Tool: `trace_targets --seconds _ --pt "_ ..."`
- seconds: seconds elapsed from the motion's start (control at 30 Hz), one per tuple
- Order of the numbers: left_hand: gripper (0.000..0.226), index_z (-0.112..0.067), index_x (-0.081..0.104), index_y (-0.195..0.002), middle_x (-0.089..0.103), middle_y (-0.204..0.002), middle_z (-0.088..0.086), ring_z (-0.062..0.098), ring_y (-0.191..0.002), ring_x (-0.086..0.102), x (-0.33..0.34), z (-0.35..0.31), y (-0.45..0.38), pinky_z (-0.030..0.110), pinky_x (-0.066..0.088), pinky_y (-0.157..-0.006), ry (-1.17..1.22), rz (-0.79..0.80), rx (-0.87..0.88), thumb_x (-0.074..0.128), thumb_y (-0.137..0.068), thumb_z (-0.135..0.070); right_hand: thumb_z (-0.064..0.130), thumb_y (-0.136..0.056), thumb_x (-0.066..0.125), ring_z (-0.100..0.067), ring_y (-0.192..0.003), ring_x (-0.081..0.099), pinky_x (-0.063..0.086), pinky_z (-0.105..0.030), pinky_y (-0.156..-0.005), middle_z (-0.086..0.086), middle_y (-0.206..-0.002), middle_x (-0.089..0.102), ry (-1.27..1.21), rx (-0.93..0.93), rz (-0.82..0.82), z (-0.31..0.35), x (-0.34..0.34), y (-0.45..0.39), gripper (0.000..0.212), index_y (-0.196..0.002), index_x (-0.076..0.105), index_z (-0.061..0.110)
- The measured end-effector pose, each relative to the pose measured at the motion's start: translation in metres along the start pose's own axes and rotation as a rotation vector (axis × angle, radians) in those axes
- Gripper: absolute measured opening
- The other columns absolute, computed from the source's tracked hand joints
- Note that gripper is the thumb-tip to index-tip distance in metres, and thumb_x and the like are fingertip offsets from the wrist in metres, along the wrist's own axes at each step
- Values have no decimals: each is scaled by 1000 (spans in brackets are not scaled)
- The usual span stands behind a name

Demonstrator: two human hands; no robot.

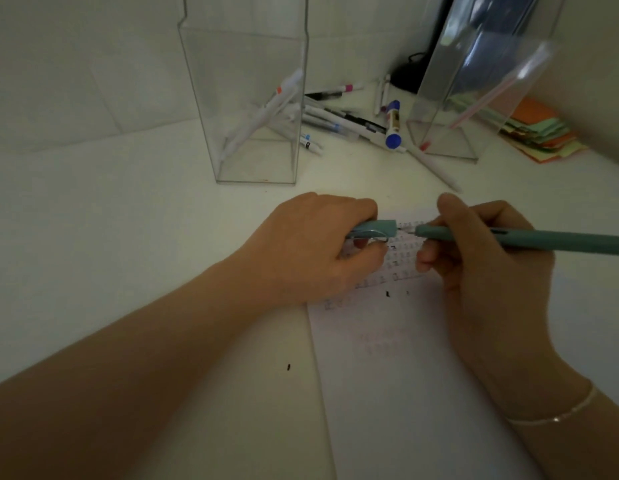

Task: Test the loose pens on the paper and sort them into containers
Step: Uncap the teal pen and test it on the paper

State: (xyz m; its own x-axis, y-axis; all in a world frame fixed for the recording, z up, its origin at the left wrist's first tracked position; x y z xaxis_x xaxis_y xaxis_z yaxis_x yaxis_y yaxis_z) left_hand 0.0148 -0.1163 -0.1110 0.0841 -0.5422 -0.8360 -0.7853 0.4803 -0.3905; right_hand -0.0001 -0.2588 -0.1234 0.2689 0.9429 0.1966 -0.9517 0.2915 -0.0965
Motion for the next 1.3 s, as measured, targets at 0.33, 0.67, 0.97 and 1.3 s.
trace_targets --seconds 0.33,0.67,0.97,1.3 --pt "19 -20 45 -76 35 -63 -14 8 -56 33 -4 -15 1 24 24 -59 -27 -30 160 42 -87 -35 36 -70 64 -24 -52 63 56 -31 -57 -14 -66 68 -145 109 219 -6 20 2 32 -63 68 5" --pt "25 -41 30 -56 30 -42 -17 2 -40 34 -24 -54 1 6 22 -47 335 -171 80 42 -73 -28 17 -91 39 -38 -42 23 21 -22 -34 -28 -54 34 12 -221 184 33 21 23 38 -59 41 -4" --pt "5 -22 50 -94 60 -85 -10 2 -70 54 13 -146 -65 18 40 -63 697 -50 -129 49 -89 -22 25 -90 49 -18 -35 48 39 -26 -32 -8 -47 55 278 -410 2 145 -80 7 34 -66 57 3" --pt "52 -28 20 -147 13 -158 -2 14 -145 4 172 -298 -85 37 0 -116 62 359 362 32 -99 -42 31 -89 59 -24 -67 61 52 -36 -61 -9 -81 66 703 -383 -684 157 -343 57 15 -93 62 17"
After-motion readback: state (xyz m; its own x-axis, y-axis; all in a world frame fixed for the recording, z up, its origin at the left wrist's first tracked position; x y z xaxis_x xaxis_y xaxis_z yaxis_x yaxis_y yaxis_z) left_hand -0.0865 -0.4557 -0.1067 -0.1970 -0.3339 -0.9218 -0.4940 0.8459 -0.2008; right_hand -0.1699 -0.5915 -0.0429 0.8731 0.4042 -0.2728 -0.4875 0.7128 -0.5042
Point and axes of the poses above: each hand's wrist, its own y-axis away from the middle knuckle, its own x-axis out of the palm, z = x × y, the point moved 9 cm from there along -y, towards the middle knuckle
